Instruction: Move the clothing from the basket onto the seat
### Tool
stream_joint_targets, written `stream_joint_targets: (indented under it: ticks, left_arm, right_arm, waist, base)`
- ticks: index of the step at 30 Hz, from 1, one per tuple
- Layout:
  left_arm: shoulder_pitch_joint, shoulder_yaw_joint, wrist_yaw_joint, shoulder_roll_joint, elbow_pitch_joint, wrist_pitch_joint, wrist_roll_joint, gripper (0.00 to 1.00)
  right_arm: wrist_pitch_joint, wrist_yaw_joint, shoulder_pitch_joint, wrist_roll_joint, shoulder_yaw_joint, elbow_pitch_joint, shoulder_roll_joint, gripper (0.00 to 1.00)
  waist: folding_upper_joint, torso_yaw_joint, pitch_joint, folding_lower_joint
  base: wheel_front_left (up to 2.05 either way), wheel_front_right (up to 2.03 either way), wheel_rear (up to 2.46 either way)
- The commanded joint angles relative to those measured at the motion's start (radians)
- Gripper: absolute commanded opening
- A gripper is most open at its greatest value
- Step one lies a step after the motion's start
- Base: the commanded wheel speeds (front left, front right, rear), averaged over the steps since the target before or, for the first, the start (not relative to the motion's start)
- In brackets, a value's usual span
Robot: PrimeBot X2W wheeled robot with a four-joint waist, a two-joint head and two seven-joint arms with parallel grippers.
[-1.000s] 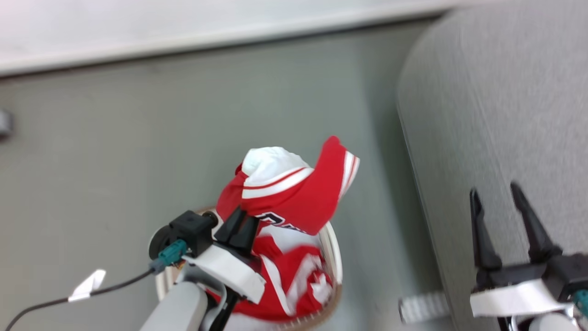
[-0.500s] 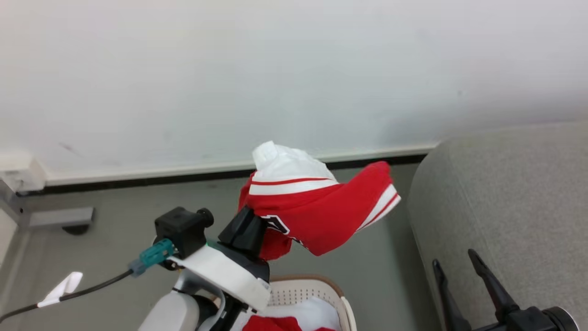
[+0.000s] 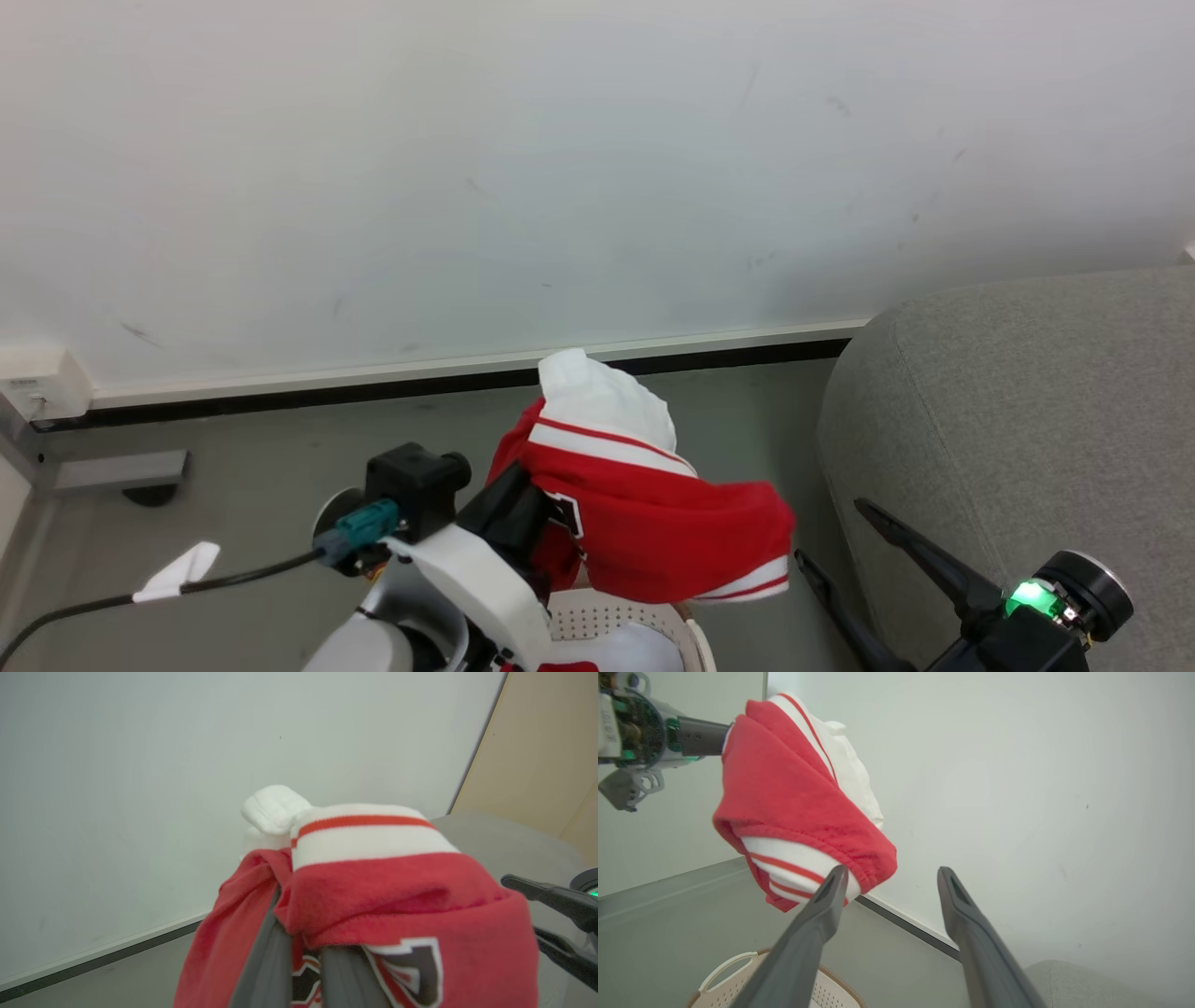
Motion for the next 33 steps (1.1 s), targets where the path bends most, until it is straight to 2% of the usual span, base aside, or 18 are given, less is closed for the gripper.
stream_joint_targets:
  ticks: [1, 6, 10, 20, 25, 29, 30, 31, 33]
  left_arm:
    - [-0.003, -0.005, 0.001, 0.004, 0.019, -0.001, 0.016, 0.0]
    - [-0.02, -0.026, 0.0, -0.008, 0.072, -0.013, 0.027, 0.0]
    - [-0.031, -0.042, -0.003, -0.019, 0.092, -0.017, 0.036, 0.0]
    - [-0.066, -0.09, -0.011, -0.052, 0.124, -0.016, 0.048, 0.0]
    - [-0.074, -0.11, -0.019, -0.07, 0.121, -0.008, 0.031, 0.0]
    - [-0.074, -0.121, -0.025, -0.079, 0.117, -0.004, 0.015, 0.0]
    - [-0.073, -0.124, -0.026, -0.08, 0.118, -0.003, 0.011, 0.0]
    - [-0.072, -0.126, -0.027, -0.08, 0.119, -0.002, 0.01, 0.0]
    - [-0.066, -0.13, -0.029, -0.077, 0.123, -0.003, 0.006, 0.0]
  right_arm:
    - [0.031, -0.002, -0.022, 0.019, 0.019, -0.038, -0.032, 1.0]
    - [0.107, -0.002, -0.079, 0.056, 0.096, -0.13, -0.062, 1.0]
    - [0.136, -0.002, -0.128, 0.069, 0.157, -0.124, -0.055, 1.0]
    - [0.108, -0.002, -0.268, 0.065, 0.306, 0.098, 0.066, 1.0]
    - [0.086, -0.002, -0.322, 0.0, 0.328, 0.23, 0.122, 1.0]
    - [0.055, -0.002, -0.344, -0.019, 0.299, 0.339, 0.175, 1.0]
    - [0.046, -0.002, -0.347, -0.019, 0.29, 0.362, 0.188, 0.44]
    - [0.032, -0.002, -0.349, -0.017, 0.274, 0.384, 0.203, 0.0]
    - [0.015, -0.002, -0.351, -0.019, 0.257, 0.422, 0.225, 0.0]
  waist:
    - [-0.0001, 0.001, 0.003, 0.0002]
    - [-0.0001, -0.002, 0.012, 0.0002]
    - [-0.0001, -0.003, 0.015, 0.0002]
    - [-0.0001, 0.011, 0.02, 0.0002]
    - [-0.0001, 0.021, 0.018, 0.0002]
    - [-0.0001, 0.029, 0.015, 0.0002]
    - [-0.0001, 0.031, 0.014, 0.0002]
    - [-0.0001, 0.032, 0.014, 0.0002]
    - [-0.0001, 0.035, 0.014, 0.0002]
  base:
    - [0.0, 0.0, 0.0]
    - [0.0, 0.0, 0.0]
    - [0.0, 0.0, 0.0]
    - [0.0, 0.0, 0.0]
    - [0.0, 0.0, 0.0]
    - [0.0, 0.0, 0.0]
    - [0.0, 0.0, 0.0]
    - [0.0, 0.0, 0.0]
    - [0.0, 0.0, 0.0]
